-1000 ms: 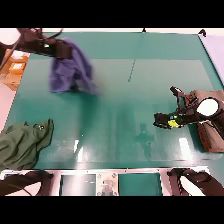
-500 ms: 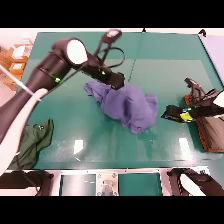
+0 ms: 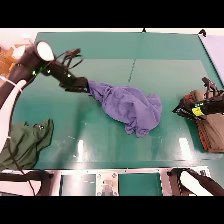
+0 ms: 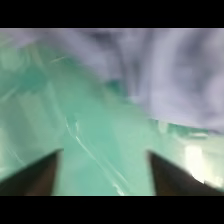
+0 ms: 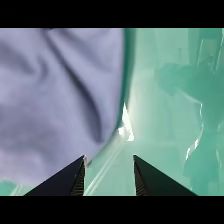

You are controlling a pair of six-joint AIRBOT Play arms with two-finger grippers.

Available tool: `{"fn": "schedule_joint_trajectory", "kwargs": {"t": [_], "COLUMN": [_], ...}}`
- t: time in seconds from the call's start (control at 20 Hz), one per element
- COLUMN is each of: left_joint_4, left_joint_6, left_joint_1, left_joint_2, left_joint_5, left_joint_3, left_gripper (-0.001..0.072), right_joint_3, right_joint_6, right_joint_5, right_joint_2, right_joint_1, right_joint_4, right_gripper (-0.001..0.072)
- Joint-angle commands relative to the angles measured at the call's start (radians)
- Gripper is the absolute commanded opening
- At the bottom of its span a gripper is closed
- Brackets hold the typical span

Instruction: Fold the shirts.

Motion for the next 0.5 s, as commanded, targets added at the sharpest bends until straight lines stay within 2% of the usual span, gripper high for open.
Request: {"fn": "schedule_joint_trajectory", "kwargs": {"t": [0.0,0.1,0.2,0.3,0.35,0.45], "left_joint_4": [-0.072,-0.137,-0.287,-0.396,-0.431,-0.494], "left_joint_6": [0.017,0.045,0.106,0.177,0.195,0.238], "left_joint_1": [0.086,0.084,0.084,0.084,0.084,0.084], "left_joint_2": [-0.008,-0.056,-0.116,-0.180,-0.200,-0.234], "left_joint_5": [0.251,0.396,0.512,0.579,0.605,0.652], "left_joint_3": [-0.179,-0.194,-0.194,-0.194,-0.193,-0.173], "left_gripper": [0.0720,0.0720,0.0720,0.0720,0.0720,0.0719], "right_joint_3": [0.002,0.004,0.023,0.070,0.098,0.160], "right_joint_6": [-0.056,-0.100,-0.156,-0.191,-0.206,-0.229], "right_joint_5": [-0.101,-0.174,-0.221,-0.224,-0.224,-0.222], "right_joint_2": [-0.117,-0.198,-0.280,-0.368,-0.413,-0.492], "right_joint_1": [-0.024,-0.026,-0.026,-0.024,-0.024,-0.021], "right_joint_4": [0.055,0.129,0.204,0.263,0.295,0.345], "right_gripper": [0.0427,0.0434,0.0434,0.0439,0.0484,0.0503]}}
